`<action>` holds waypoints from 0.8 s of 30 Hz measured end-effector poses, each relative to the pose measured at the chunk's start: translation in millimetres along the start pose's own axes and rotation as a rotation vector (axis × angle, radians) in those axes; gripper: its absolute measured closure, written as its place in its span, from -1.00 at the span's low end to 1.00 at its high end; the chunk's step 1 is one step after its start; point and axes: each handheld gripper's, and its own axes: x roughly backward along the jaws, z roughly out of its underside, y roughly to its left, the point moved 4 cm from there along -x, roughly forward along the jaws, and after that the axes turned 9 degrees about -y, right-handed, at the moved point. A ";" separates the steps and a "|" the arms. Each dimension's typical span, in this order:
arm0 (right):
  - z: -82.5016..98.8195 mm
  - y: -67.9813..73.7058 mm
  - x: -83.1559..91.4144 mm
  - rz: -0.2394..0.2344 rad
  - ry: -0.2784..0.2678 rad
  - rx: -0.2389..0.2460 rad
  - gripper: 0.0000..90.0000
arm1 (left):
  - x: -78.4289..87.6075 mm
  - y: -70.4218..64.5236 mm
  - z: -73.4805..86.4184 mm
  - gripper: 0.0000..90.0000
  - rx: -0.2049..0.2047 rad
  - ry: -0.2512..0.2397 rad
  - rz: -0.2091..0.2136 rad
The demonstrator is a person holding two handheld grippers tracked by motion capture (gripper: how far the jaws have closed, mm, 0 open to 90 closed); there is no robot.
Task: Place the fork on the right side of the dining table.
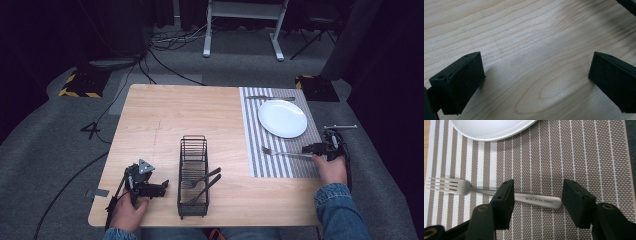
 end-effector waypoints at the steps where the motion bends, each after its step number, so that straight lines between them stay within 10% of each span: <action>1: 0.1 -0.2 1.3 0.000 -0.004 -0.002 -0.02 | 0.0 0.0 0.0 -0.99 0.000 0.000 0.000; 16: 12.4 31.4 20.9 -0.048 -0.008 0.110 -0.03 | 0.0 0.0 0.0 -0.99 0.000 0.000 0.000; 24: 27.4 24.6 7.0 -0.078 0.027 0.064 -0.02 | -0.1 -0.1 0.0 -0.99 0.002 -0.001 0.000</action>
